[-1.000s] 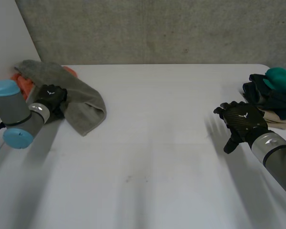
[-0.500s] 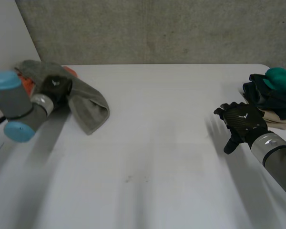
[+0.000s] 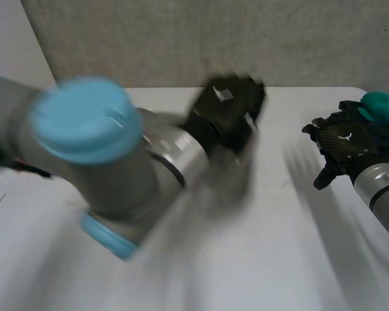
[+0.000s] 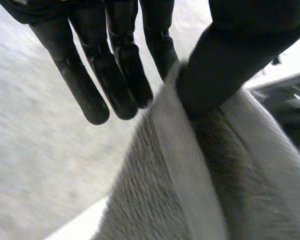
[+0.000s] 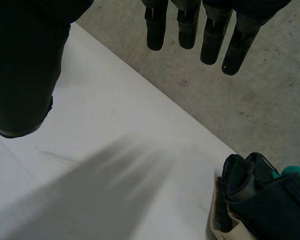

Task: Fold the laundry.

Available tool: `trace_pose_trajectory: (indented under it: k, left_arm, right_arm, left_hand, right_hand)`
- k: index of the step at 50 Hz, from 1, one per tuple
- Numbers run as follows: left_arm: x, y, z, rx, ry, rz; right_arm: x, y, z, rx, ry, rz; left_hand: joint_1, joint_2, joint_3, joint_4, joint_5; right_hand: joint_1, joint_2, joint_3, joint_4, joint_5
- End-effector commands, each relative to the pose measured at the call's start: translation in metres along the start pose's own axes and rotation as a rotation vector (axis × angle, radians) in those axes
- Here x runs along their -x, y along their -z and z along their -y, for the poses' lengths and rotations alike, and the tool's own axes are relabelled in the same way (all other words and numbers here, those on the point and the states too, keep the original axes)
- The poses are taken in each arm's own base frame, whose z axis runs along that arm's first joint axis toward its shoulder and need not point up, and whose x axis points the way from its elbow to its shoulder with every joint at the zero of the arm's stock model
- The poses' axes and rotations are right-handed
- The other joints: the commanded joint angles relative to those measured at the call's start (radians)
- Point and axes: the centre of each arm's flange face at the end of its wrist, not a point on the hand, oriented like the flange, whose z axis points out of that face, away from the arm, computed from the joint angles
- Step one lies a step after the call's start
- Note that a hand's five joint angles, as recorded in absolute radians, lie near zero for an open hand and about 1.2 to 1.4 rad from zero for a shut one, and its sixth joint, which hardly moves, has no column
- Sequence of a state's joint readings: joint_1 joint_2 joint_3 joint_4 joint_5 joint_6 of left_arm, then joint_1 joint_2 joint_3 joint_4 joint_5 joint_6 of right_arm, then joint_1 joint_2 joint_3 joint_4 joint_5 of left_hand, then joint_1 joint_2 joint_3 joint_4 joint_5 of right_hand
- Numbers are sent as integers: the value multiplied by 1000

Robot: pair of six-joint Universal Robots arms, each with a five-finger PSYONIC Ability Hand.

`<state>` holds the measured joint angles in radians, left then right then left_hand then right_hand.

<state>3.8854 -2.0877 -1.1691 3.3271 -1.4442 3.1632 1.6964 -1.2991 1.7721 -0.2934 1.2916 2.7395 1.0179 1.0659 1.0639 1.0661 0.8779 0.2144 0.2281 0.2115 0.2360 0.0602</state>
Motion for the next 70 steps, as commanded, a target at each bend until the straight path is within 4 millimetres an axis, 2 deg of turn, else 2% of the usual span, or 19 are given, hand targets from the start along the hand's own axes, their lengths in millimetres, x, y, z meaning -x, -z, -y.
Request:
trace_pose_trajectory:
  k: [1,7,8,10,11,13,17,23,30,42,45,47,50,52,56,60,64,66,70]
  left_arm:
    - [-29,0,-46,103,-11,-42]
    - [-15,-1,-25,56,-61,-7]
    - [10,-1,-17,45,-85,51]
    - [30,-1,-13,46,-105,96]
    - [60,0,-7,41,-137,164]
    - [84,2,-5,46,-172,215]
    - [134,1,-17,96,-278,306]
    - [195,-5,-80,246,-393,317]
    - [210,-10,-124,315,-383,237]
    - [220,-23,-157,328,-374,226]
    - [220,-23,-159,330,-375,225]
    - [220,-24,-163,335,-372,225]
    - [221,-23,-165,342,-372,230]
    - [221,-23,-164,344,-376,235]
    - [214,-24,-148,332,-394,268]
    - [216,-20,-96,273,-428,371]
    - [209,-8,-39,193,-458,440]
    - [198,4,5,117,-478,459]
    - [179,26,52,22,-479,468]
  right_arm:
    - [-2,-1,-1,2,-1,-6]
    - [-1,0,-1,2,-1,5]
    - [-1,0,-1,4,2,5]
    - [-1,0,-1,10,6,6]
    - [-1,2,-1,18,7,8]
    - [0,5,0,33,4,16]
    - [10,30,14,126,20,93]
    - [43,59,14,224,84,239]
    - [88,78,5,189,139,362]
    - [118,77,-25,163,179,406]
    - [120,74,-30,175,180,402]
    - [118,71,-30,167,182,390]
    - [115,64,-28,132,187,360]
    - [114,62,-27,116,189,352]
    - [107,57,-15,69,197,305]
    - [90,58,20,-28,209,227]
    - [55,57,54,-87,212,123]
    - [33,60,71,-99,216,73]
    - [8,63,98,-123,232,35]
  left_hand:
    - [-802,-850,-848,-850,-836]
    - [-793,-841,-839,-841,-827]
    - [-798,-846,-844,-847,-833]
    - [-790,-838,-836,-838,-824]
    - [-781,-829,-827,-829,-816]
    - [-781,-829,-827,-829,-815]
    - [-763,-811,-809,-812,-798]
    - [-740,-788,-786,-788,-774]
    - [-684,-732,-730,-732,-719]
    - [-467,-515,-513,-515,-502]
    - [-359,-407,-405,-407,-393]
    - [-139,-187,-185,-187,-174]
    - [376,328,330,328,341]
    - [378,330,332,330,344]
    - [378,330,332,330,344]
    - [378,330,332,330,344]
    - [378,330,332,330,344]
    - [378,330,332,330,344]
    - [378,330,332,330,344]
  right_hand:
    - [-40,-54,-37,-61,-60]
    - [-40,-54,-37,-61,-60]
    - [-40,-54,-37,-61,-60]
    - [-40,-54,-37,-61,-60]
    - [-40,-54,-37,-61,-60]
    - [-40,-54,-37,-61,-60]
    - [-40,-54,-37,-61,-60]
    - [-40,-54,-37,-61,-60]
    - [-40,-54,-37,-61,-60]
    - [-30,-44,-27,-52,-50]
    - [201,187,204,179,181]
    - [407,393,410,385,386]
    - [1180,1166,1183,1158,1160]
    - [1182,1168,1185,1160,1162]
    - [1182,1168,1185,1160,1162]
    - [1182,1168,1185,1160,1162]
    - [1182,1168,1185,1160,1162]
    - [1182,1168,1185,1160,1162]
    - [1182,1168,1185,1160,1162]
